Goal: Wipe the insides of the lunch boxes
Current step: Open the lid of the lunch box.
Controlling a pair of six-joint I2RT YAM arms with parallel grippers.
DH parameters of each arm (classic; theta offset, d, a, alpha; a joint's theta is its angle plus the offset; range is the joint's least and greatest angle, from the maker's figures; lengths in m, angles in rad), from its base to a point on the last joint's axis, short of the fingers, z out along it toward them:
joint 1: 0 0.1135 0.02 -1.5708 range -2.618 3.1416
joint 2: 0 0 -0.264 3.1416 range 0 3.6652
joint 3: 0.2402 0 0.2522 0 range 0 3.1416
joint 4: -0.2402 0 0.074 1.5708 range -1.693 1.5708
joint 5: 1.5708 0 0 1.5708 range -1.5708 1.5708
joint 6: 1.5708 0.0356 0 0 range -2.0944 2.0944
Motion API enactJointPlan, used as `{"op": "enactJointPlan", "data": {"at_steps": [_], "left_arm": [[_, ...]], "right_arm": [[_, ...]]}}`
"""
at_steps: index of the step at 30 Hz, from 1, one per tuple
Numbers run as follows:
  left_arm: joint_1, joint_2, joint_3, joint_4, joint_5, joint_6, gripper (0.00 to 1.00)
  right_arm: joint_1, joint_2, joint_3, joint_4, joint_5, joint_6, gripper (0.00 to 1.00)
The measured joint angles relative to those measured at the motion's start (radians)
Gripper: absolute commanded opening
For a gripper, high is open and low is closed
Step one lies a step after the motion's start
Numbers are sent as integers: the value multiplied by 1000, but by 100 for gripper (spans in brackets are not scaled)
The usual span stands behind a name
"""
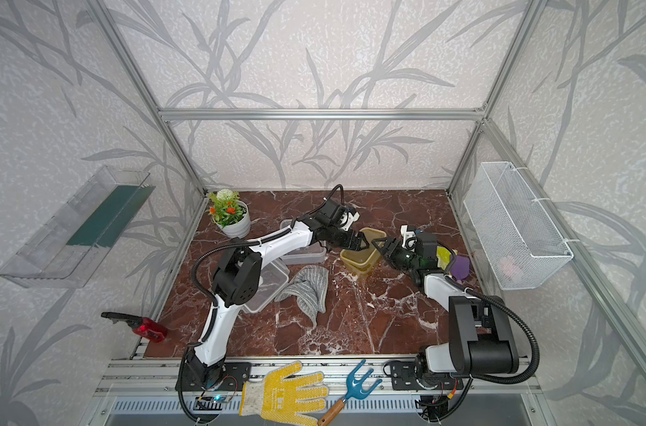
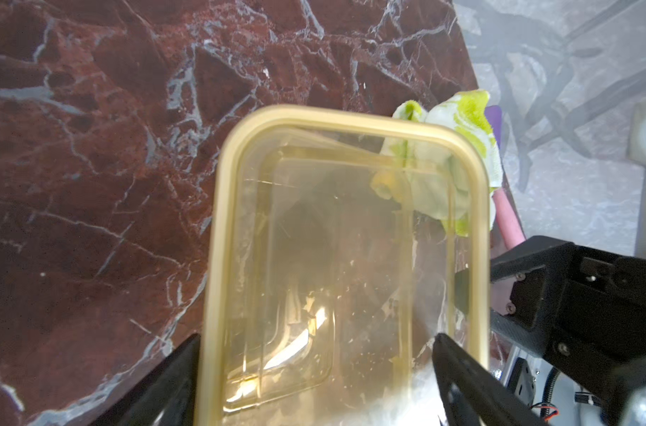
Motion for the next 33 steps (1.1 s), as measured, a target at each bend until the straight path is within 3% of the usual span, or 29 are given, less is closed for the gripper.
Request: {"op": "enactJointPlan", "data": {"at_steps": [13,23,33], "left_arm": [[-2,-34,-56,96,100,-129,93],[-2,-35,-63,167,182,-253,92],[7,-101,-204,272,194,-311,92]], "right_arm": [[38,-24,44,24,37,97,63],[71,-43,198,-263,103,12,56],[131,-31,286,-433,177,-48,56]]}}
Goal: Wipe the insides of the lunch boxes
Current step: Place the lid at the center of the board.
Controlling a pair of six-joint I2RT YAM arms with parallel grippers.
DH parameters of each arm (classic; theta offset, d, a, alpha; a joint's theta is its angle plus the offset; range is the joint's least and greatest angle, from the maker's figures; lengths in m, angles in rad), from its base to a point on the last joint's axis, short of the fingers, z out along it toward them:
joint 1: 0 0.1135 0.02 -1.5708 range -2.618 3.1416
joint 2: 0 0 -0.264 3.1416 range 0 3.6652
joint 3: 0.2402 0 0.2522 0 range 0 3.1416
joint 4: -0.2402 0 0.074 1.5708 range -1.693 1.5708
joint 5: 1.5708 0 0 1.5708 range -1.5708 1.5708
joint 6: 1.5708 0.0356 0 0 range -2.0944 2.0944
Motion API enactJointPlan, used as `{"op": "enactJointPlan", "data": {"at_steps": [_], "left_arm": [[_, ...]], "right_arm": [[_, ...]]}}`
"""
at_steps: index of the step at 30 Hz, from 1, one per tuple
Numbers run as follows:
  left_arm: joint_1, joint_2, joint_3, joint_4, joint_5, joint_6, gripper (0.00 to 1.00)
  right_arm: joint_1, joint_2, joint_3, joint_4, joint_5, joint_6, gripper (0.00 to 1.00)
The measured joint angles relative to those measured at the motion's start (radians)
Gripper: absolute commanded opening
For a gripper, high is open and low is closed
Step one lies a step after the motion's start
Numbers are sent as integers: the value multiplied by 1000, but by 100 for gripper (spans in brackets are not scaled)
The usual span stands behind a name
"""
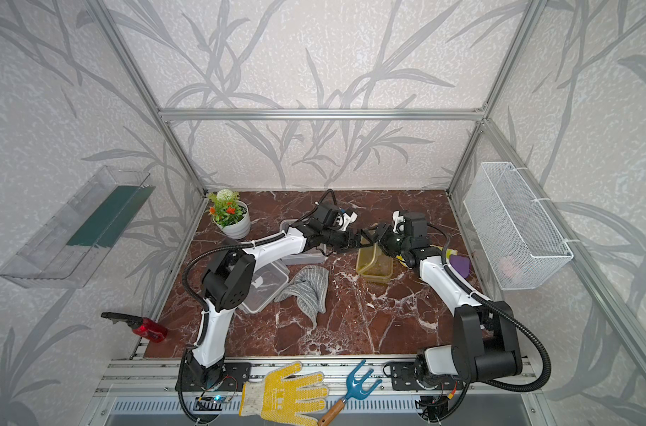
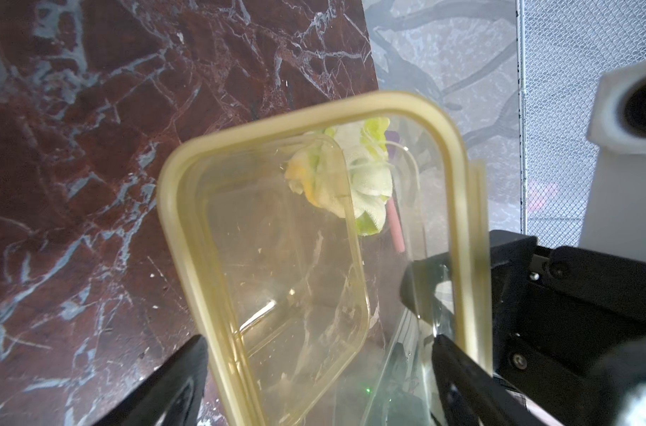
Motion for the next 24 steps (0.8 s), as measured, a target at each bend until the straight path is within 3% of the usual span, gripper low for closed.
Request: {"op": "enactJointPlan", "data": {"at_steps": [12,19,24], "left_arm": [[16,-98,-84,22,-40,5,89],[16,-226,-228,6,-124,48,90],[-8,-287,-239,-50,-212,121,92]], "right_arm": [[18,-46,37,-61,22,-14,57],[18,-46,37,-60,26,-6,58],[18,-46,36,-59,26,4,58]]}}
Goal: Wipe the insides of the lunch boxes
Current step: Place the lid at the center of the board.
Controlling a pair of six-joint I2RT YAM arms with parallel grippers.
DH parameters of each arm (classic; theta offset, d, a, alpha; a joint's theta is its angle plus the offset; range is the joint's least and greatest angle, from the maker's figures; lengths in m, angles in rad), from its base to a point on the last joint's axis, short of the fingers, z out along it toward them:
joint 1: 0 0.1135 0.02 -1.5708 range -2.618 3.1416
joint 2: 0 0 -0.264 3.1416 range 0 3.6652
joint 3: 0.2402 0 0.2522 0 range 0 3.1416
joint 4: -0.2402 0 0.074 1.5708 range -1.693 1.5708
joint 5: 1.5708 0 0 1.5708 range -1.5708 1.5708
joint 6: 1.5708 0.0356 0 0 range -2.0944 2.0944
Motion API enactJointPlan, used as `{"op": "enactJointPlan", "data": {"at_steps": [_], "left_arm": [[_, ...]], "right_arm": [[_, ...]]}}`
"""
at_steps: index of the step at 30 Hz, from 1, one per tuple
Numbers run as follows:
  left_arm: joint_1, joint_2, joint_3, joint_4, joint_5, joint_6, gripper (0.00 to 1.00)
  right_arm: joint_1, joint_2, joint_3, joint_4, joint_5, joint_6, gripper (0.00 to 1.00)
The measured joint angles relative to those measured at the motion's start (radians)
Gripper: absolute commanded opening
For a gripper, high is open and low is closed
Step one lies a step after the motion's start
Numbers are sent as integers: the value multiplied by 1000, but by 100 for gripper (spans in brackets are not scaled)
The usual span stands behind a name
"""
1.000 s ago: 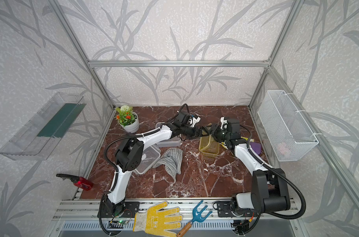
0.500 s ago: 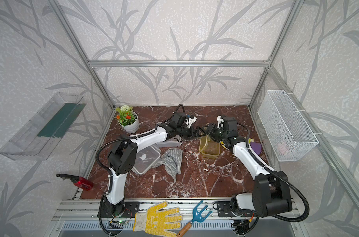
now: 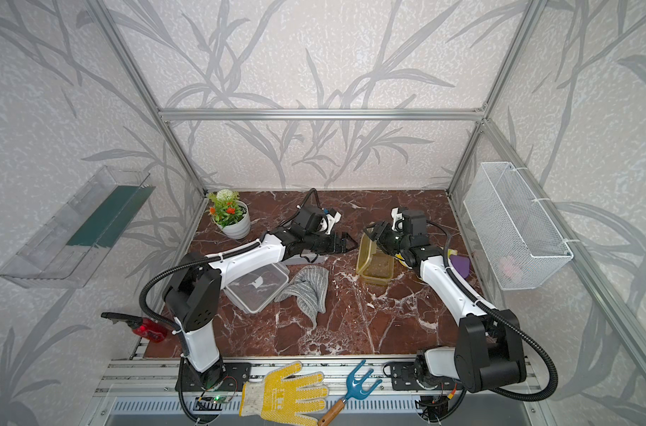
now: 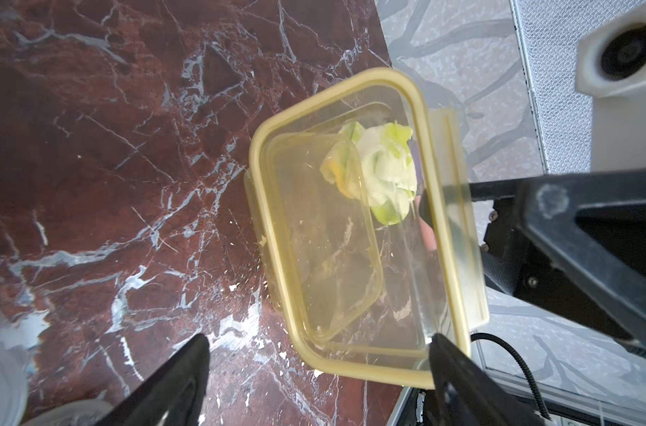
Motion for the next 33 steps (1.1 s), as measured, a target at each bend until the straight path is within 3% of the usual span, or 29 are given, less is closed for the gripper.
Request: {"op": "enactJointPlan", "data": {"at_steps": [8,20,28,33], "left_arm": [[-163,-76,-27,-52,-200,130,96],[-393,-70,-95,13,-648,261,94],[-397,111,66,-14,-858,254,77],[-398,154,102,-23,-925,246,57]], "right_arm": [[0,2,0,0,4,4,58],[0,9,0,0,18,23,58],[0,7,0,6,22,33,59],[-5,7,0,15,32,26,59]]}}
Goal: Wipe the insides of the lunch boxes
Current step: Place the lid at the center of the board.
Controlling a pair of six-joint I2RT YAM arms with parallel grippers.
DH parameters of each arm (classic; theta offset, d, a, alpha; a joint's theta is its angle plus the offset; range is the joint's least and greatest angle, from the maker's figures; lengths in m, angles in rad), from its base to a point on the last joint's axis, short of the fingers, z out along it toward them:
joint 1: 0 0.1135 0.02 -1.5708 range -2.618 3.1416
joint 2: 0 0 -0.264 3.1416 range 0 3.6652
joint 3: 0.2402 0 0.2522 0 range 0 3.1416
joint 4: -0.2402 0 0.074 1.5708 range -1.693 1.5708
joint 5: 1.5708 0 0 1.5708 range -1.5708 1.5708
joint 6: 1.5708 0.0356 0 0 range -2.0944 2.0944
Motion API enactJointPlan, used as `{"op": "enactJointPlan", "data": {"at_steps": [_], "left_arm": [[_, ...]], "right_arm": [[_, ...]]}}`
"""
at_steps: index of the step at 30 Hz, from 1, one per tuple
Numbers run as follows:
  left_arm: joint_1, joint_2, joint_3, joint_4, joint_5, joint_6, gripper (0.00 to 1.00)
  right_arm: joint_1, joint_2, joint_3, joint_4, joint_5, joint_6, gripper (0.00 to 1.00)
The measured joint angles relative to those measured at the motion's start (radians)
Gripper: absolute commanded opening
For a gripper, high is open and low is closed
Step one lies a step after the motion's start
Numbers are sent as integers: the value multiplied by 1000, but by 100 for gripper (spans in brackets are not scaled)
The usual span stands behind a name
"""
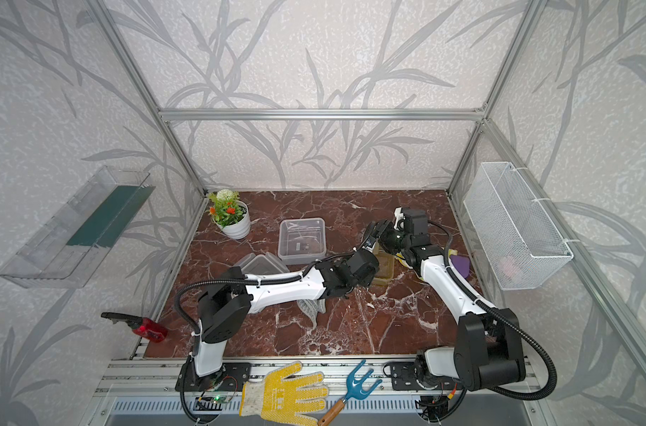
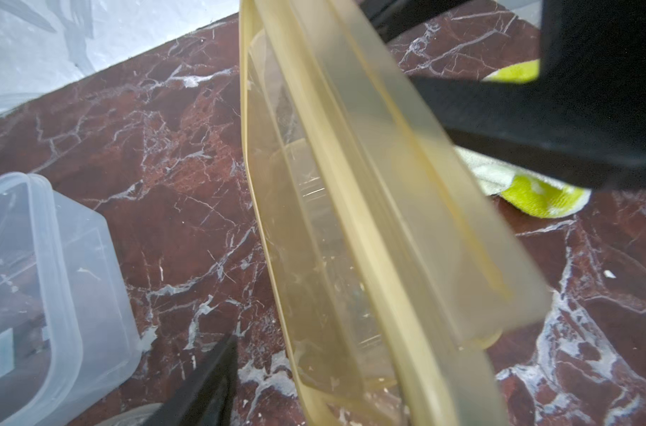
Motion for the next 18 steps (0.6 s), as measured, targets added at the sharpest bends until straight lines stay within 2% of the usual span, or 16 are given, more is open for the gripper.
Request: {"op": "enactJointPlan", "data": {"at_steps": [4,10,15,18], "left_arm": [[-2,0,2,-10,-33,-21,42],[2,0,10,-22,-69,-43,41],[3,0,16,-22,-74,-51,41],[3,0,16,-23,-74,-52,41]], "right_arm": [[-2,-14,-10,-1,20,-16,64],[-39,-88,-37,-77,79,-78,70],[-107,-158,-80,-127,152,-122,65],[-128,-139,-98,-159,185,-145,63]]}}
